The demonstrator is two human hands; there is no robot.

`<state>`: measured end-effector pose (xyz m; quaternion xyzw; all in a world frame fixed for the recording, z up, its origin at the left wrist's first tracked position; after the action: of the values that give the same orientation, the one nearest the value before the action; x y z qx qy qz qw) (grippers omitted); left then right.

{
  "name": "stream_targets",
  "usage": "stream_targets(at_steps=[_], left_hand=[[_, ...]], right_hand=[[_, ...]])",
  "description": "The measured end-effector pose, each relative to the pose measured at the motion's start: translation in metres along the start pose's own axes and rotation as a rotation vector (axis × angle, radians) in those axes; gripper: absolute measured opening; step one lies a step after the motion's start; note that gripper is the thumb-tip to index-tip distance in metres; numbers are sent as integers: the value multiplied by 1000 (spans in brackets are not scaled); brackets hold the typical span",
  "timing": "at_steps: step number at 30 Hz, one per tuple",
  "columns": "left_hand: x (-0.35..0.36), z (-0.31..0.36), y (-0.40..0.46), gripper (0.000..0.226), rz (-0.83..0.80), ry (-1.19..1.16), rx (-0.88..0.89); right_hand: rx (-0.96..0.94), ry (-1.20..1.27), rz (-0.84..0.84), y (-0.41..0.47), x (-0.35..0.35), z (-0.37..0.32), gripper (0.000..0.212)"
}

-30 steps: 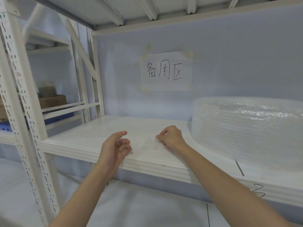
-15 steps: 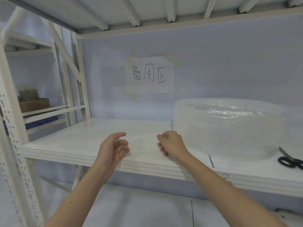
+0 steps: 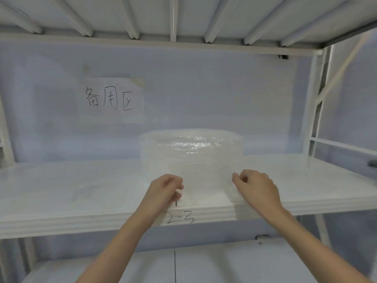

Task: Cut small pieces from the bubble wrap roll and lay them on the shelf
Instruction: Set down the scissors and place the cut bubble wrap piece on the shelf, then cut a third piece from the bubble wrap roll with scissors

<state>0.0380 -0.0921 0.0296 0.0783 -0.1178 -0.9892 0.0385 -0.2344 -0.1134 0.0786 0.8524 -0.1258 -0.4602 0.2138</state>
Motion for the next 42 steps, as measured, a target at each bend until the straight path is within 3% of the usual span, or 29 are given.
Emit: stream_targets(at_steps=[5, 14, 19, 22, 25, 27, 30, 34, 40, 42], left_hand=[[27, 7, 5, 20, -27, 170, 26], [47, 9, 1, 17, -127, 293, 33], [48, 8, -3, 12, -205, 316, 53], [49, 7, -3, 13, -231, 323, 57], [50, 5, -3, 14, -244, 326, 49], [49, 4, -2, 12, -233, 304, 45], [49, 3, -2, 10, -251, 235, 32], [50, 2, -3, 14, -263, 229, 30], [51, 2, -5, 11, -257, 256, 18], [50, 1, -4, 12, -259, 302, 9]], right_hand=[[145, -291, -82, 28, 6, 54, 50], [205, -287, -321, 40, 23, 52, 28], [219, -257, -346, 44, 13, 60, 33], [274, -26, -306, 43, -1, 74, 35], [385, 586, -300, 30, 0, 97, 23], [445, 1022, -381, 9, 12, 97, 17], [478, 1373, -587, -28, 32, 69, 16], [470, 1418, -776, -71, 58, 37, 23], [335, 1382, -881, -109, 95, 14, 17], [334, 1353, -910, -118, 107, 15, 29]])
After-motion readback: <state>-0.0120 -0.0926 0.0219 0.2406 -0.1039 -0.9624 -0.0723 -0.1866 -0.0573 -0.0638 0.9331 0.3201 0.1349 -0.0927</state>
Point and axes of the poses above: each hand's wrist, its own y-axis towards the middle knuckle, its own x-axis out of the palm, z = x × y, the point moved 10 cm from there along y, towards the middle knuckle, and after that the axes turned 7 degrees about -z, right-handed, at the moved point
